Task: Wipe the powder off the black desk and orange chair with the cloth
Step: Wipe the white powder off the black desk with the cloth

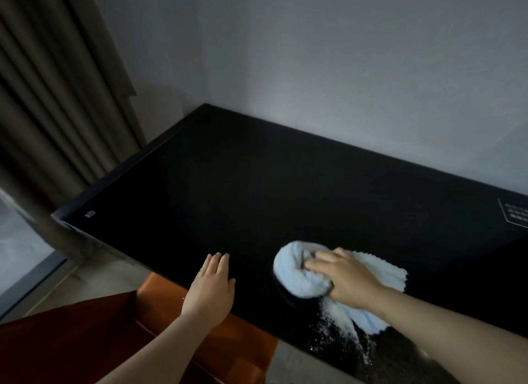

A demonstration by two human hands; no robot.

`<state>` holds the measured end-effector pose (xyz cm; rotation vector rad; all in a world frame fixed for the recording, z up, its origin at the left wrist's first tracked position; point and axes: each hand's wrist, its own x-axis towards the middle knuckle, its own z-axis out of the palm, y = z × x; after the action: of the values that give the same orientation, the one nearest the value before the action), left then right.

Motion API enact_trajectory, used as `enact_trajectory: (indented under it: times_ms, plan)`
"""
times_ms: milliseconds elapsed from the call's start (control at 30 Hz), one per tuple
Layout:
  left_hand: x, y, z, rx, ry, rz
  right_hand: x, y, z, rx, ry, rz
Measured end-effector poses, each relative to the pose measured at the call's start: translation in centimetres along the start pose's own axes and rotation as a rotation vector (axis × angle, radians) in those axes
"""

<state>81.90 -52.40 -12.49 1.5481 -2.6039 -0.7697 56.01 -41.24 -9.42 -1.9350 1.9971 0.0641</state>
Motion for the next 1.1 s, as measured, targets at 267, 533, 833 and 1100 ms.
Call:
enact_trajectory:
  times_ms: [267, 533, 833, 1100]
  plan:
    - [1.1, -1.6, -1.7, -0.093, 0.042, -0.058, 7.2, 0.2, -4.2, 0.414, 0.252, 0.254]
    - [1.1, -3.2, -3.2, -0.140, 0.072, -0.144, 15.8, -7.1, -1.2, 0.155, 0.134, 0.371]
    - [-0.1, -2.8, -3.8, -0.315, 0.205, -0.184, 7.7, -8.6, 0.4, 0.044, -0.006, -0.433]
    - [-0.3, 1.7, 0.6, -0.029, 0.020, 0.034, -0.9, -2.5, -2.8, 0.111, -0.073, -0.513]
